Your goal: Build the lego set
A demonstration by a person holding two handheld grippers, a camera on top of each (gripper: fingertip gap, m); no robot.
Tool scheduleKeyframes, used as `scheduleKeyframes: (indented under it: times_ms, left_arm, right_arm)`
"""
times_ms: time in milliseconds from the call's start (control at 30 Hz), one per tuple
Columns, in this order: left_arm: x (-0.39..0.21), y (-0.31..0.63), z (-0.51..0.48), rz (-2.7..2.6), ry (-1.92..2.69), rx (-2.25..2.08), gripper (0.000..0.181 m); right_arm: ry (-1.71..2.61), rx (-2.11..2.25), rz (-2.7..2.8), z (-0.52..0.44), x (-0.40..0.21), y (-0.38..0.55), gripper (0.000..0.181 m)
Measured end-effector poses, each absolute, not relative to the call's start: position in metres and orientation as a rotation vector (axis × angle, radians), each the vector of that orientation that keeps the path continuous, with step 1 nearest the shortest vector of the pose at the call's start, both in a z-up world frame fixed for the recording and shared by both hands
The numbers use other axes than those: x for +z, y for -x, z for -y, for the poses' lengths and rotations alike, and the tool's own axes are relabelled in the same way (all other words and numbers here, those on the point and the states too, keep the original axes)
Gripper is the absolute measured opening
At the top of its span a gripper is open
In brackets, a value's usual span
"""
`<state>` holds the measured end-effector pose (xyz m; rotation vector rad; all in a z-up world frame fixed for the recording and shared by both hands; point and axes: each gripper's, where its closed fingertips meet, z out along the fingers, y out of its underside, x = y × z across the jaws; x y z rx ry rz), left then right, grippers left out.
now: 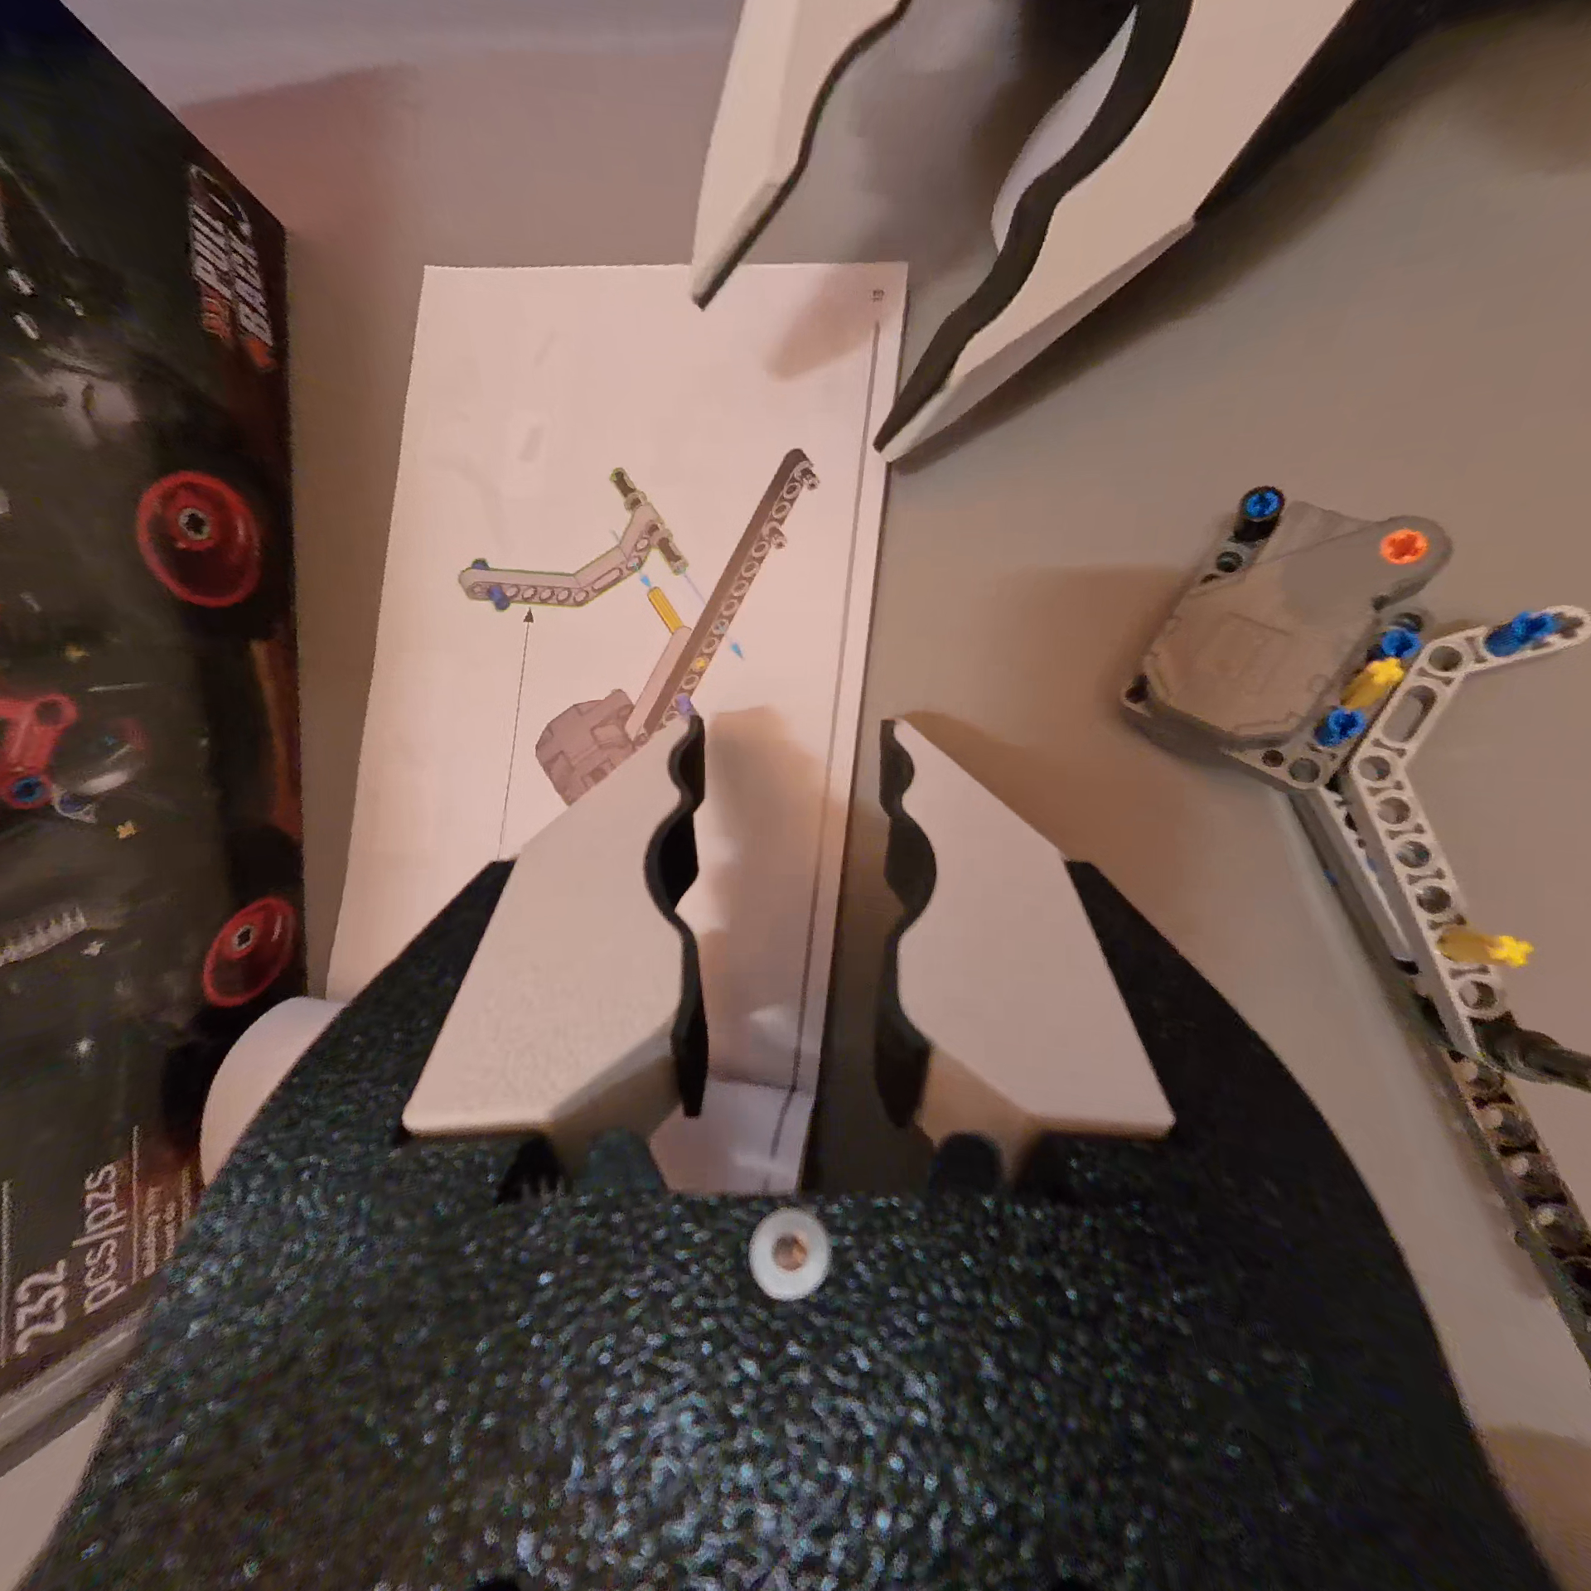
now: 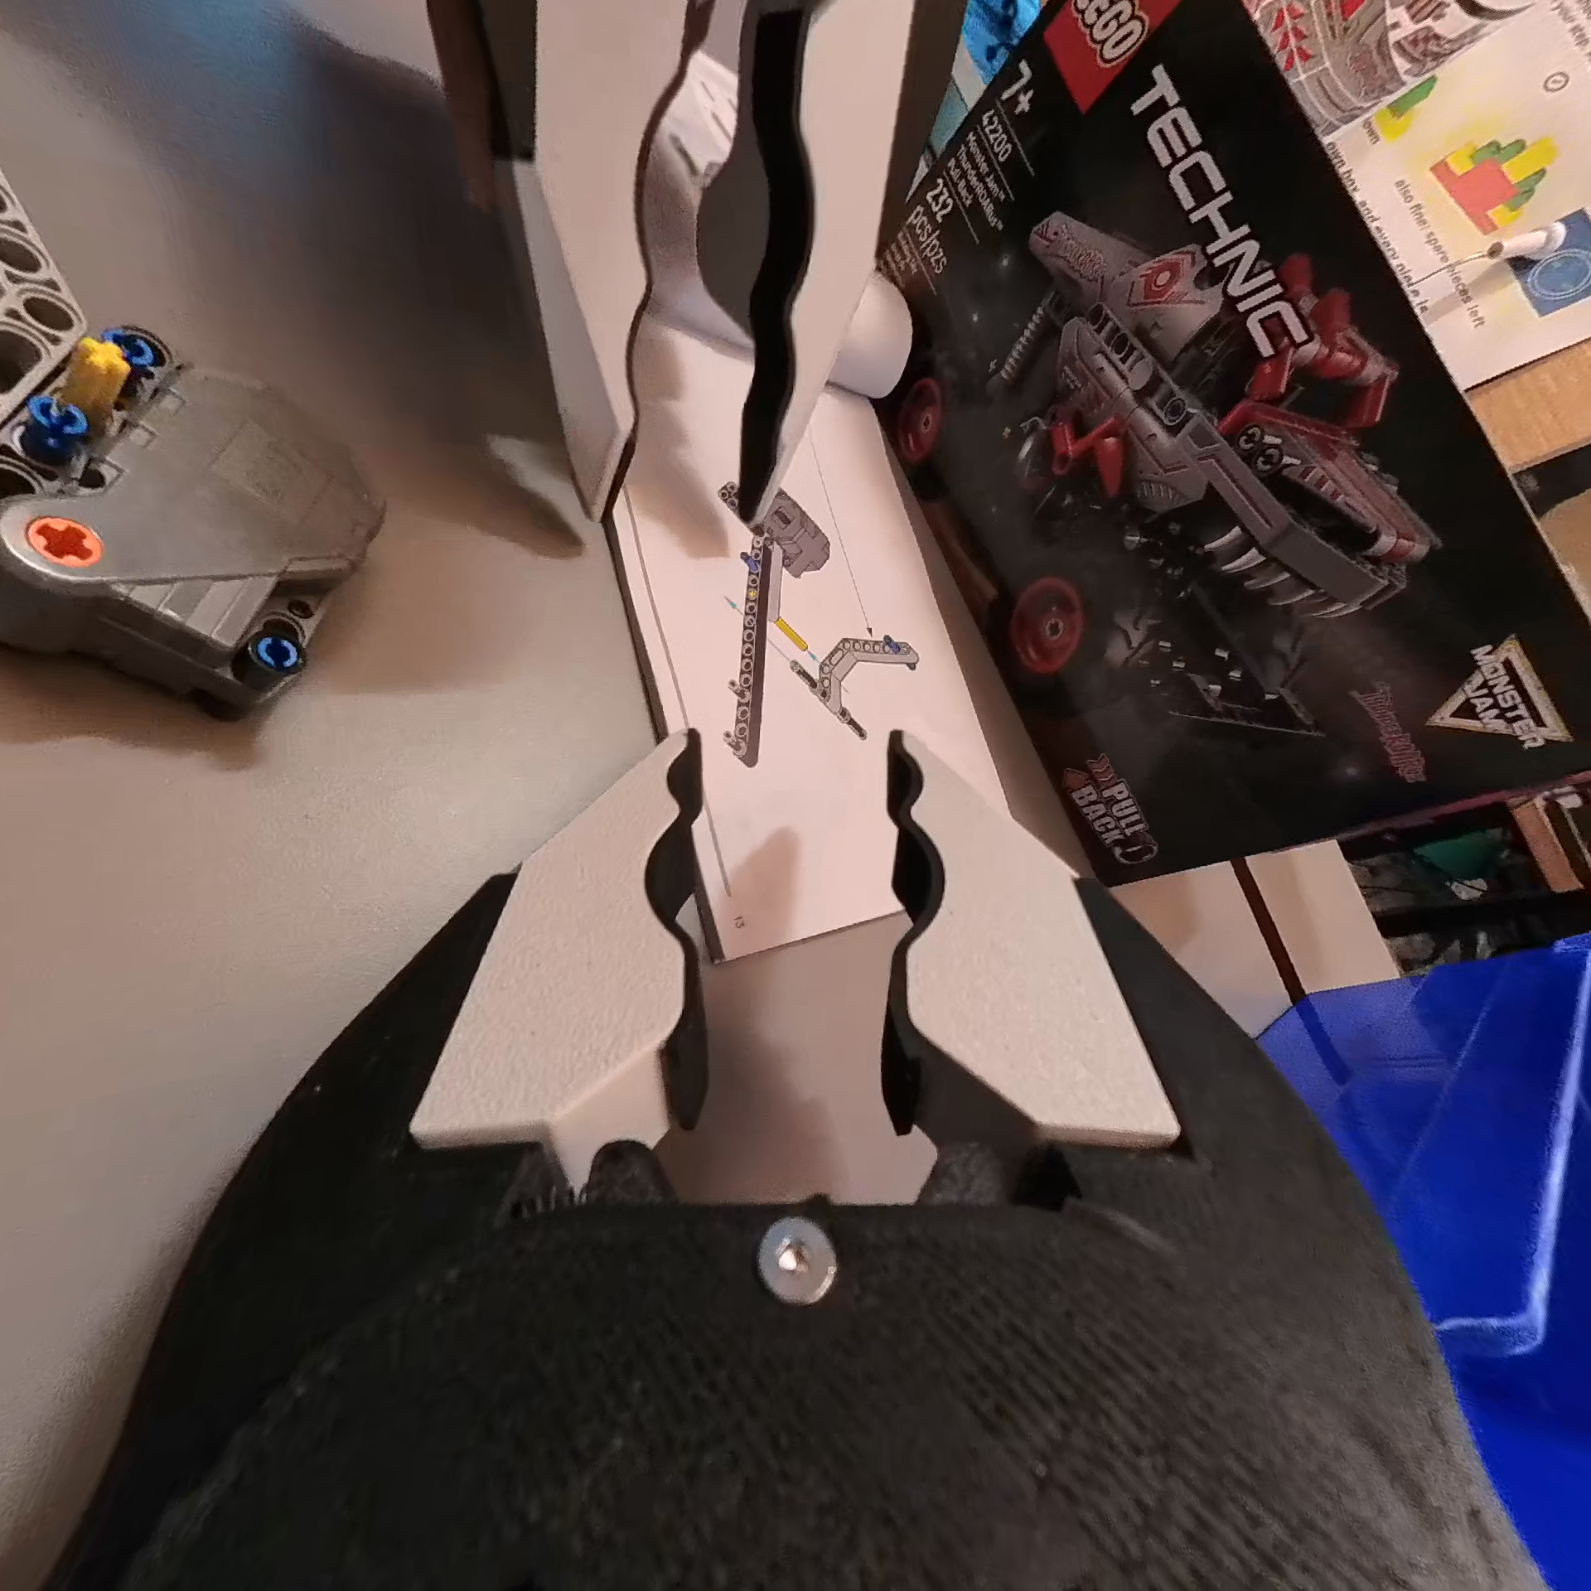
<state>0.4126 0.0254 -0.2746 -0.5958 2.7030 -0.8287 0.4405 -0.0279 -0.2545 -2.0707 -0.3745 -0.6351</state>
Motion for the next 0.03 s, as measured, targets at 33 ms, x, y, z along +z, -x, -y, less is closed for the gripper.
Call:
scheduleKeyframes:
  times_ms: [33]
  left_arm:
    - [-0.2764, -0.4124, -0.0259, -2.708, 0.594, -0.818, 0.038]
  right_arm:
    - [2.065, -0.639, 0.373, 0.0275, -0.2535, -0.4407, 0.04]
